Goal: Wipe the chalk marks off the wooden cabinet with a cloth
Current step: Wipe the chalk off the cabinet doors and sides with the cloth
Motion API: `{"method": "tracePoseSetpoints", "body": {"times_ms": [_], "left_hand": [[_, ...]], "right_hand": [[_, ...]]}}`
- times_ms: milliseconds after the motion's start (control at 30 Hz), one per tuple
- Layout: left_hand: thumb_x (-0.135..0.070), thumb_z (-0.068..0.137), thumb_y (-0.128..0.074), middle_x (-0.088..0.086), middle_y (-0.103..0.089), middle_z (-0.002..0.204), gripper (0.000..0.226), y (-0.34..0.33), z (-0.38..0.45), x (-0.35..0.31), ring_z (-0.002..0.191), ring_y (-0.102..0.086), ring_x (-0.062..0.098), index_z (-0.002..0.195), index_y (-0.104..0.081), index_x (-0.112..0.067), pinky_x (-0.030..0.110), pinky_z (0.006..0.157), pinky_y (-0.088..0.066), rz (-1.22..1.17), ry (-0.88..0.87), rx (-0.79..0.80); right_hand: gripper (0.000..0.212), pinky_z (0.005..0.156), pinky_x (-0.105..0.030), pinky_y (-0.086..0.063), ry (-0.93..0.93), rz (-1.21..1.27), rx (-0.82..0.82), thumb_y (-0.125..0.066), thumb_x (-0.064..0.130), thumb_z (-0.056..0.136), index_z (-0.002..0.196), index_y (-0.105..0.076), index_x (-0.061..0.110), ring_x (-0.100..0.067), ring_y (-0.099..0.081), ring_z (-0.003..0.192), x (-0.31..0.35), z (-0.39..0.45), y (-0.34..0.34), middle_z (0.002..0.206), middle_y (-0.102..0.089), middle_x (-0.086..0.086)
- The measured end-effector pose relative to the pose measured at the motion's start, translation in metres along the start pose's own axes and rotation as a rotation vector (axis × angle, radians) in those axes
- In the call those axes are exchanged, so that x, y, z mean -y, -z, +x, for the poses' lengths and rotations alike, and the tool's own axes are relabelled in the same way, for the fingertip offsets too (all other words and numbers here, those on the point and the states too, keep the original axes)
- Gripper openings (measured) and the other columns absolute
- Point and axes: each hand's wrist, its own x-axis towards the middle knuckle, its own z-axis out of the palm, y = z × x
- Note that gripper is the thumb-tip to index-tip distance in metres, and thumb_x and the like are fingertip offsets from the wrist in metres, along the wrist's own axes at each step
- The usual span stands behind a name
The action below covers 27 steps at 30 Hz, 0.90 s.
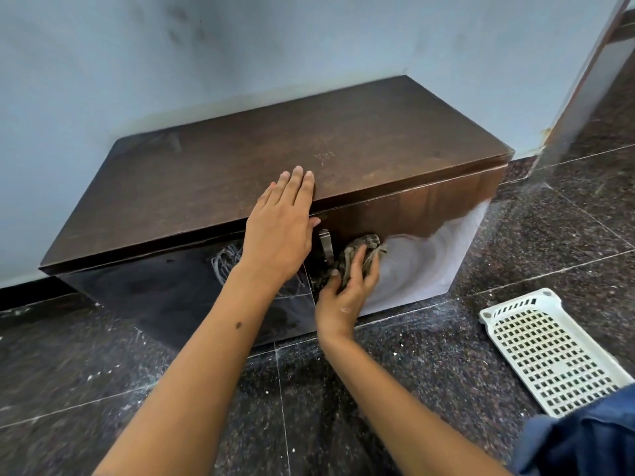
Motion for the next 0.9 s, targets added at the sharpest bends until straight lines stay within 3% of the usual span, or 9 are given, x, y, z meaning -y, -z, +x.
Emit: {"method": "tracePoseSetpoints", "body": {"times_ms": [67,167,267,400,467,533,600,700,900], "left_hand": [[-0.03,0.098,-0.043,0.009,-0.016,0.157,0.066,0.001,-0.003,0.001,0.145,-0.014,0.022,0.15,-0.009,-0.009,0.032,0.118,-0.011,0.0,0.0,-0.005],[-0.031,0.096,-0.048,0.013,-0.021,0.154,0.069,0.0,-0.011,0.001,0.144,-0.018,0.026,0.149,-0.013,-0.004,0.037,0.117,-0.012,0.056,0.073,-0.019],[-0.028,0.09,-0.058,0.019,-0.038,0.146,0.064,-0.005,-0.016,0.003,0.136,-0.035,0.032,0.142,-0.034,0.0,0.041,0.113,-0.024,0.08,0.082,-0.071],[-0.027,0.088,-0.061,0.018,-0.045,0.141,0.059,-0.008,-0.015,0.004,0.132,-0.042,0.032,0.137,-0.042,-0.001,0.042,0.109,-0.032,0.061,0.075,-0.125],[-0.028,0.089,-0.061,0.017,-0.045,0.141,0.057,-0.008,-0.015,0.003,0.131,-0.043,0.032,0.137,-0.043,-0.001,0.042,0.108,-0.032,0.052,0.078,-0.136],[-0.028,0.089,-0.061,0.017,-0.046,0.141,0.057,-0.008,-0.015,0.004,0.131,-0.043,0.031,0.137,-0.044,-0.002,0.042,0.108,-0.033,0.044,0.078,-0.135],[-0.029,0.089,-0.062,0.016,-0.046,0.141,0.058,-0.007,-0.015,0.004,0.131,-0.043,0.031,0.137,-0.044,-0.002,0.041,0.108,-0.033,0.026,0.076,-0.135],[-0.029,0.087,-0.063,0.015,-0.047,0.14,0.058,-0.007,-0.015,0.005,0.13,-0.044,0.03,0.136,-0.046,-0.003,0.04,0.107,-0.034,0.001,0.077,-0.144],[-0.028,0.086,-0.066,0.012,-0.046,0.141,0.059,-0.007,-0.014,0.005,0.132,-0.043,0.027,0.137,-0.045,-0.006,0.038,0.109,-0.032,-0.048,0.098,-0.145]], "right_hand": [[0.062,0.098,0.001,-0.021,-0.176,0.04,-0.006,-0.044,-0.01,0.092,0.146,-0.029,0.015,-0.015,-0.022,0.141,-0.001,0.007,0.007,0.157,-0.009,-0.002],[0.062,0.102,-0.013,-0.024,-0.396,0.116,-0.04,-0.042,-0.007,0.093,0.148,-0.026,0.017,-0.017,-0.028,0.14,0.003,0.023,0.01,0.157,-0.012,0.001],[0.063,0.11,-0.022,-0.024,-0.234,0.056,-0.01,-0.043,-0.009,0.092,0.147,-0.028,0.018,-0.013,-0.02,0.142,0.013,0.012,0.002,0.157,-0.009,0.002],[0.066,0.114,-0.024,-0.022,-0.025,-0.027,0.088,-0.045,-0.011,0.09,0.144,-0.03,0.024,-0.004,-0.01,0.141,-0.006,-0.015,-0.002,0.155,-0.007,0.008],[0.067,0.112,-0.02,-0.023,-0.041,-0.073,0.119,-0.044,-0.014,0.089,0.144,-0.032,0.022,-0.009,-0.014,0.143,-0.021,-0.015,0.002,0.154,-0.007,0.008],[0.06,0.103,-0.007,-0.025,-0.263,-0.001,0.124,-0.043,-0.01,0.092,0.145,-0.033,0.016,-0.011,-0.026,0.139,-0.028,-0.01,0.007,0.156,-0.013,0.002],[0.055,0.107,-0.013,-0.028,-0.438,0.045,0.124,-0.045,-0.006,0.093,0.144,-0.035,0.014,-0.014,-0.035,0.135,-0.026,-0.005,0.007,0.154,-0.023,0.001],[0.058,0.114,-0.032,-0.026,-0.379,0.05,0.106,-0.047,-0.005,0.092,0.144,-0.035,0.018,-0.017,-0.028,0.139,-0.011,-0.002,0.0,0.153,-0.023,0.002],[0.06,0.109,-0.019,-0.026,-0.15,-0.031,0.129,-0.05,-0.007,0.091,0.143,-0.036,0.02,-0.013,-0.026,0.139,-0.014,-0.019,0.0,0.152,-0.019,0.001]]}}
